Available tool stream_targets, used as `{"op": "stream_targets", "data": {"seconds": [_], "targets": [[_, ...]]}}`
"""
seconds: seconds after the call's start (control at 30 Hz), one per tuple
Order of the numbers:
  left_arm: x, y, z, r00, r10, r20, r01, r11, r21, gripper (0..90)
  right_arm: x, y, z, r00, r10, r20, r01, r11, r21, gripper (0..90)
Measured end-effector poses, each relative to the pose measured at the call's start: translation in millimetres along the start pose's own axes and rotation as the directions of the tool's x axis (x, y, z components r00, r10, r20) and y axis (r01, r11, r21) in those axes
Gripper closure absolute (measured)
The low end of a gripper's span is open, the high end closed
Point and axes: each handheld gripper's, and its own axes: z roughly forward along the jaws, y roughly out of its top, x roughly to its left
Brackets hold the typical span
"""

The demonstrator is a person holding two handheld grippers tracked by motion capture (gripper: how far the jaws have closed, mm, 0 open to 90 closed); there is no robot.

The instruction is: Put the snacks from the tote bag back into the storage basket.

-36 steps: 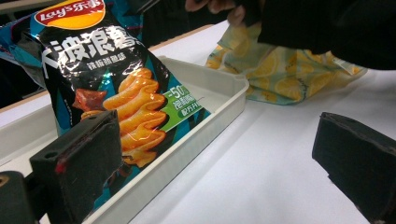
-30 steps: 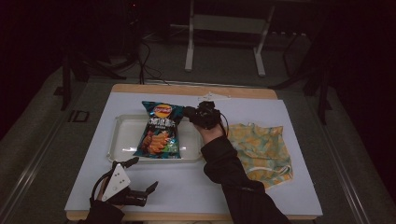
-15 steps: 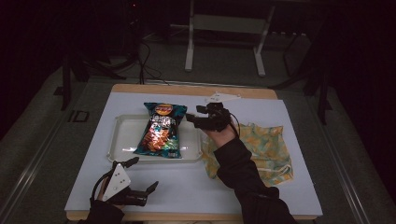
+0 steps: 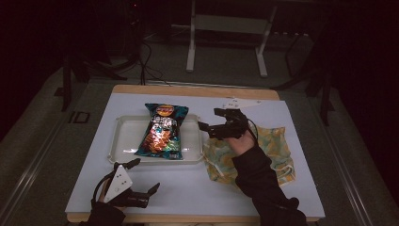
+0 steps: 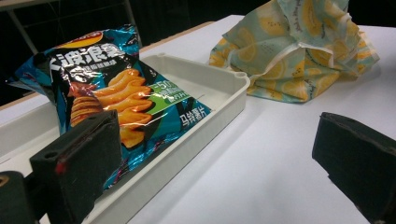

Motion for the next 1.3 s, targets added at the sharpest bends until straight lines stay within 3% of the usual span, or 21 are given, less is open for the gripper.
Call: {"op": "stream_targets", "data": {"seconds": [0.1, 0.43, 0.9, 1.3], "targets": [[0.0, 0.0, 0.3, 1.0, 0.001, 0.0, -0.001, 1.0, 0.001, 2.1, -5.2, -5.3, -6.7, 0.9998, 0.019, -0.011, -0.019, 1.0, 0.002, 13.9], [-0.2, -0.1, 0.1, 1.0, 0.001, 0.001, -0.001, 1.0, 0.003, 2.1, -22.2, -17.0, -36.9, 0.9952, 0.025, 0.094, -0.024, 1.0, -0.007, 14.5], [-0.6, -0.1, 1.1, 1.0, 0.001, 0.004, -0.001, 1.0, 0.007, 2.0, -57.2, -50.0, -90.2, 0.9748, 0.071, 0.212, -0.065, 0.997, -0.038, 14.5], [-0.9, 0.0, 1.2, 1.0, 0.002, 0.003, -0.002, 1.0, 0.008, 2.1, -72.0, -82.9, -127.1, 0.9608, 0.109, 0.255, -0.095, 0.993, -0.065, 14.5]]}}
